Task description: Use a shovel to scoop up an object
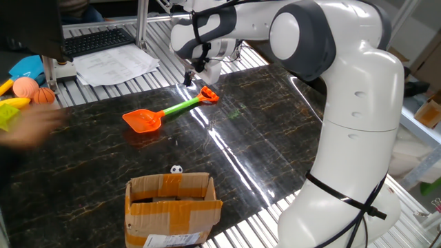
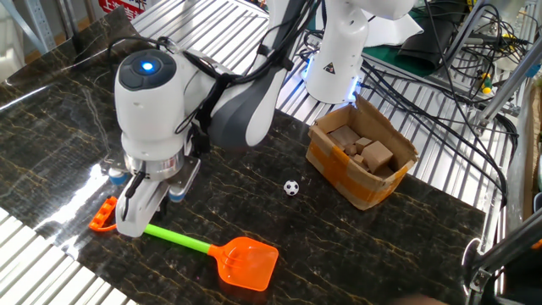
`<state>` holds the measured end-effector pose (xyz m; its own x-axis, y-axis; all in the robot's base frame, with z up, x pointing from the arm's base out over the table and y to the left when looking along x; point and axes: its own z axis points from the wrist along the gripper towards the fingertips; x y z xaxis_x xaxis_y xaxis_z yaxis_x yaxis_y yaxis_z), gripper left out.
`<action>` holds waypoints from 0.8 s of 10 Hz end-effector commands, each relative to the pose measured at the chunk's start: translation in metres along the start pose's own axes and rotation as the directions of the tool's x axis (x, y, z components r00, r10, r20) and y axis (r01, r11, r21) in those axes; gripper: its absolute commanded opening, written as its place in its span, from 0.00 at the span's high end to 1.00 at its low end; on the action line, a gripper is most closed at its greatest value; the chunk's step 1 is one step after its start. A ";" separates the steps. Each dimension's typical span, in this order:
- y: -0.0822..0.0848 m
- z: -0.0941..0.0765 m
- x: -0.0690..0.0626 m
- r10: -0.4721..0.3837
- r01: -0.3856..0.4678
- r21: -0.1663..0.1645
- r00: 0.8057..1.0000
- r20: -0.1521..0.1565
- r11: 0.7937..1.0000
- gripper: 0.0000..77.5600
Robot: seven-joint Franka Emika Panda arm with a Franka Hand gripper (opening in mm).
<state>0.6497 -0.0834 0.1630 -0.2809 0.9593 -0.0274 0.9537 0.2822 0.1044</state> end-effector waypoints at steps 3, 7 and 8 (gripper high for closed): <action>0.001 0.006 0.000 -0.019 0.019 -0.002 1.000 -0.002 1.000 1.00; 0.001 0.006 0.000 -0.062 0.062 -0.010 0.998 -0.008 0.998 1.00; 0.001 0.006 0.000 -0.100 0.099 -0.013 0.994 -0.039 0.995 1.00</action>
<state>0.6503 -0.0829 0.1551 -0.3337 0.9424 -0.0244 0.9363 0.3343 0.1077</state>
